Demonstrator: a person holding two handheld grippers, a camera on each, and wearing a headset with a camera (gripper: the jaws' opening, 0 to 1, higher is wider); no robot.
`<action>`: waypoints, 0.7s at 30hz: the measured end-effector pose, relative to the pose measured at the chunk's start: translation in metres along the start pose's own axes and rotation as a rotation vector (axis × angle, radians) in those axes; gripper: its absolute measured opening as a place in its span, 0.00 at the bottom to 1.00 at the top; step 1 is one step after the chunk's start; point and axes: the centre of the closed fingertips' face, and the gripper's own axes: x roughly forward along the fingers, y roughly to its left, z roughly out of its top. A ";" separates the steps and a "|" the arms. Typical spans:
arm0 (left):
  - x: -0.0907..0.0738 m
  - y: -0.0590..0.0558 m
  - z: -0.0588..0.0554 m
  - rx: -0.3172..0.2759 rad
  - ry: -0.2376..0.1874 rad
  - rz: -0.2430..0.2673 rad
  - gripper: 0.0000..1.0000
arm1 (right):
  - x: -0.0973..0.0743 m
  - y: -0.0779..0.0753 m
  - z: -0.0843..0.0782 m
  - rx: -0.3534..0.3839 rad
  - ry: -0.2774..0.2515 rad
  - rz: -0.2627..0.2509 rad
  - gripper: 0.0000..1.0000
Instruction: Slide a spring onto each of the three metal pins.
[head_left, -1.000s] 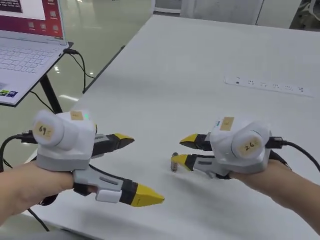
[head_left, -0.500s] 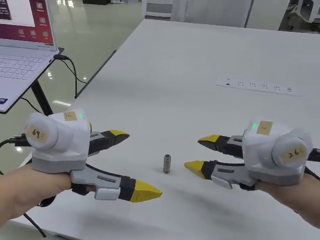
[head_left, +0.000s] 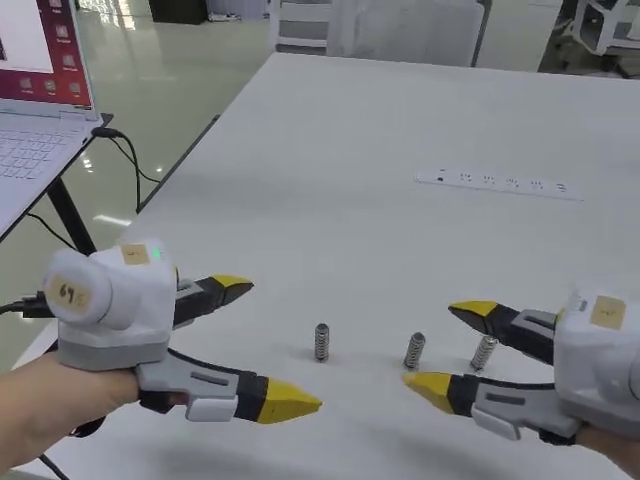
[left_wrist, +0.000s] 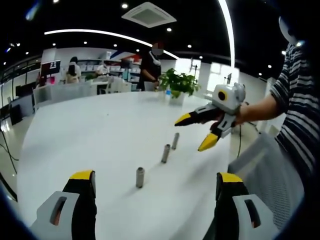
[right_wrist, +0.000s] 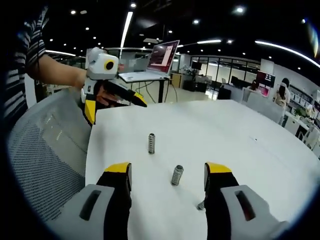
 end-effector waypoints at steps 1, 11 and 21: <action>0.000 0.000 0.000 -0.001 -0.001 -0.001 0.98 | -0.004 -0.001 -0.004 0.009 0.002 -0.006 0.59; 0.000 -0.004 0.000 0.012 0.008 -0.009 0.98 | -0.031 -0.008 -0.035 0.121 0.011 -0.084 0.80; -0.001 -0.004 -0.005 0.004 0.014 0.008 0.98 | -0.050 -0.020 -0.039 0.163 -0.016 -0.148 0.92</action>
